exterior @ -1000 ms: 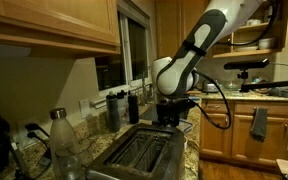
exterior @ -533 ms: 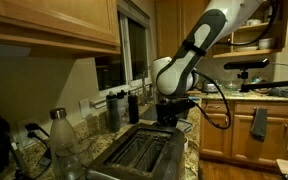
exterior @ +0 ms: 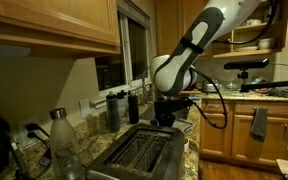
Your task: Place one slice of bread in each of the toaster slots
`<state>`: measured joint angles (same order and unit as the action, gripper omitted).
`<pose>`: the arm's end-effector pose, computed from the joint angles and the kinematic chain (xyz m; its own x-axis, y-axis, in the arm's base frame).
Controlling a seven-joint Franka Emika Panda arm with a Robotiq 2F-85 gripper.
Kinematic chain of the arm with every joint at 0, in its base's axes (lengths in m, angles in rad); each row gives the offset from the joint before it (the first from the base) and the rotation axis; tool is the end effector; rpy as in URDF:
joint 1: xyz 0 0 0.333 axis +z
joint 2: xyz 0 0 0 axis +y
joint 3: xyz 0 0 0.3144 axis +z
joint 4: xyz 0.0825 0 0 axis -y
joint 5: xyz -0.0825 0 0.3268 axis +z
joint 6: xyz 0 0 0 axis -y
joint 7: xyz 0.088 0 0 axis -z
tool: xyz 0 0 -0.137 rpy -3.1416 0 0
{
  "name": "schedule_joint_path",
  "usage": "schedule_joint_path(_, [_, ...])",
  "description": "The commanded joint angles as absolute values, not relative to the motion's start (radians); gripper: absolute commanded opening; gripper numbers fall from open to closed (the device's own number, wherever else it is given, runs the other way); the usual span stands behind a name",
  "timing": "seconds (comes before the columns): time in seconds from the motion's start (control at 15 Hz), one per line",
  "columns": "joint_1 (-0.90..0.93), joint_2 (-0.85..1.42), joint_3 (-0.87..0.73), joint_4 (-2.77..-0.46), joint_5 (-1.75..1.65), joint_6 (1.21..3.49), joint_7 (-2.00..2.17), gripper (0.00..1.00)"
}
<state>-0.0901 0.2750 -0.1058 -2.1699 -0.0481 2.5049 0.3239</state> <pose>0.5237 -0.1037 0.2848 0.8864 -0.4567 0.0755 -0.4602 -0.8870 0.0375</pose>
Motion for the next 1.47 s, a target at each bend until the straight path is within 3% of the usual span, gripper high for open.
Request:
schedule_joint_path(0.0, [-0.080, 0.255, -0.116, -2.166, -0.011, 2.527, 0.326, 0.09])
schedule_joint_path(1.4, [-0.070, 0.029, -0.096, -2.189, 0.099, 2.519, 0.422, 0.09])
